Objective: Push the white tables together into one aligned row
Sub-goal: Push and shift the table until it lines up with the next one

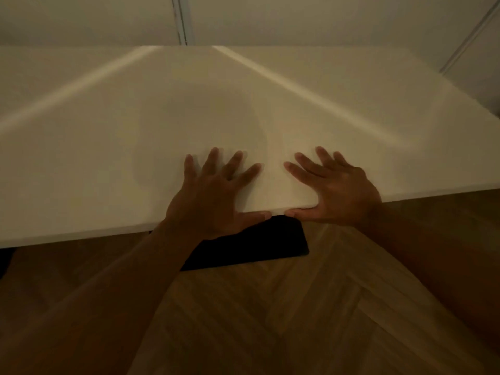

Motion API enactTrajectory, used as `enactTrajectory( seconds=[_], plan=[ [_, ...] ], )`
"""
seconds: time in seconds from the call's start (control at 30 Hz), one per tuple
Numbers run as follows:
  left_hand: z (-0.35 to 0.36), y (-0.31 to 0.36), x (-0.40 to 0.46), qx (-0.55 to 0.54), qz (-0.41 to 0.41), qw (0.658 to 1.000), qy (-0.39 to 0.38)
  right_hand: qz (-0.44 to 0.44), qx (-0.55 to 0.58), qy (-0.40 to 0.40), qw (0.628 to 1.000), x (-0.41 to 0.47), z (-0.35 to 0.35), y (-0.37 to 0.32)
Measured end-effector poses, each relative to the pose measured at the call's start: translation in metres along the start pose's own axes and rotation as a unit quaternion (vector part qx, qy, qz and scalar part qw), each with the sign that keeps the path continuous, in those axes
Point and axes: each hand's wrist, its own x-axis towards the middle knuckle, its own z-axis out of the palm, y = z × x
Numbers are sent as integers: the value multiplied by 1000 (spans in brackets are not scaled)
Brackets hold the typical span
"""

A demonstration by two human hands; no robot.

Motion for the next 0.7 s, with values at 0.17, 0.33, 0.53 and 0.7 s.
enactTrajectory(
  seconds=[0.17, 0.33, 0.53, 0.7],
  plan=[
    [2, 4, 8, 7, -11, 1000, -1, -14, -11, 24, 1000, 4, 4, 10],
    [3, 12, 27, 10, -25, 1000, 0, -20, -13, 16, 1000, 15, 9, 31],
    [1, 16, 34, -15, -48, 999, -13, -8, 23, 1, 1000, 20, 9, 39],
    [-2, 19, 31, -30, -66, 997, -29, -6, 60, -20, 998, 18, 6, 43]
  ],
)
